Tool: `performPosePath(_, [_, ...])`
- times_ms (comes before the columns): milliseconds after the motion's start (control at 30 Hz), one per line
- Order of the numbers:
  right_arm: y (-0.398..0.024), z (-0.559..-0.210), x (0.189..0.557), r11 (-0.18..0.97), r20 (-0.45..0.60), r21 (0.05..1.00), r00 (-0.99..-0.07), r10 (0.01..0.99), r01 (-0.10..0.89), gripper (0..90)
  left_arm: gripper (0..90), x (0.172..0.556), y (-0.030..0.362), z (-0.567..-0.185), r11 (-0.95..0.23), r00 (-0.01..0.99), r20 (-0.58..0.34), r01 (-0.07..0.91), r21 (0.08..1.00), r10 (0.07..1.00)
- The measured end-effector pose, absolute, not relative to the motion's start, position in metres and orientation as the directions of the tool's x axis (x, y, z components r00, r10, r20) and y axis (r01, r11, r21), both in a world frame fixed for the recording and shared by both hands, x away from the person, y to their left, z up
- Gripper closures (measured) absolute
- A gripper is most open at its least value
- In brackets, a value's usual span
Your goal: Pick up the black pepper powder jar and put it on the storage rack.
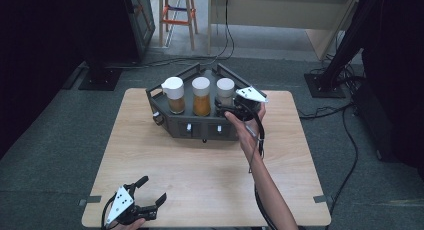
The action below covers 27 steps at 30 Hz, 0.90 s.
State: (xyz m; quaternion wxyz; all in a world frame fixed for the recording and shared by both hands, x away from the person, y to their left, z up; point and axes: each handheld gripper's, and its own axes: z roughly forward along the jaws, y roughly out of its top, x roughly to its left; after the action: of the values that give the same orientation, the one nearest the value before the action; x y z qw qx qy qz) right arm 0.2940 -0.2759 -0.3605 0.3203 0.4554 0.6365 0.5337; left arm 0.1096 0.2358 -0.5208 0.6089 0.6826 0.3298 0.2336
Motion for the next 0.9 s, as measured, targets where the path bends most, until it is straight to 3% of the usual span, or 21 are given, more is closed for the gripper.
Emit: performPosePath(900, [-0.288, -0.378, 0.247, 0.010, 0.082, 0.984, -0.492, 0.867, 0.181, 1.9, 9.9, 0.109, 0.236, -0.521, -0.041, 0.670, -0.082, 0.165, 0.985, 0.737])
